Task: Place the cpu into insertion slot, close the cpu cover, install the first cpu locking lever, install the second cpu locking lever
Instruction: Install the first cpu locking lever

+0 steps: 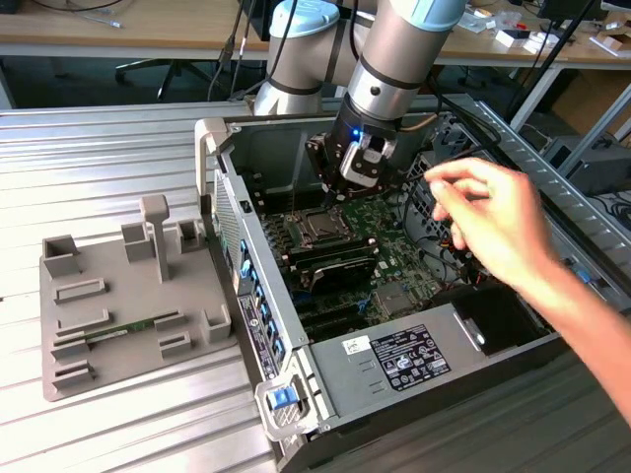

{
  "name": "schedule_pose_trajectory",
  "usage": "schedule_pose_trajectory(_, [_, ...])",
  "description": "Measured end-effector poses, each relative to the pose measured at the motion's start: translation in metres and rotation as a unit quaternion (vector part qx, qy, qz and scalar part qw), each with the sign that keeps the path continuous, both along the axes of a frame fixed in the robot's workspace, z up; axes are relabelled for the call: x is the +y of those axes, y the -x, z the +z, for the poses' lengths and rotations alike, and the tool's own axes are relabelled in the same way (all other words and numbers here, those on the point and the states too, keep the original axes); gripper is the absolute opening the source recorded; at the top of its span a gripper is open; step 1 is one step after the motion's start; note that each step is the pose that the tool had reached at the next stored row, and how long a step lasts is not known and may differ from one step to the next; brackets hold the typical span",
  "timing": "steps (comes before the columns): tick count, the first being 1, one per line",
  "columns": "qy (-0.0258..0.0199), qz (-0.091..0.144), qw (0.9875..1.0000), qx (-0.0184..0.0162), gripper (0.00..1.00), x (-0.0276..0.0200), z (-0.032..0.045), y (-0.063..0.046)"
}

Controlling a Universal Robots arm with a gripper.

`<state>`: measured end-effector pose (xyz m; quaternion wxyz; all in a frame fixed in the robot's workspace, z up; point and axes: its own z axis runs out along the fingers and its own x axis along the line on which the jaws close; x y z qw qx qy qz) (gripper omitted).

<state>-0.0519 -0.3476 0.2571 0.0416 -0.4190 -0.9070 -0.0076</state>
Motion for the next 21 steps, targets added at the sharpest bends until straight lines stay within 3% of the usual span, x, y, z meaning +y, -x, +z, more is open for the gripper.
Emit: schedule_pose_trajectory(21, [0.0000, 0.016, 0.9999, 0.0000, 0.11, 0.0000, 0.0000, 0.0000])
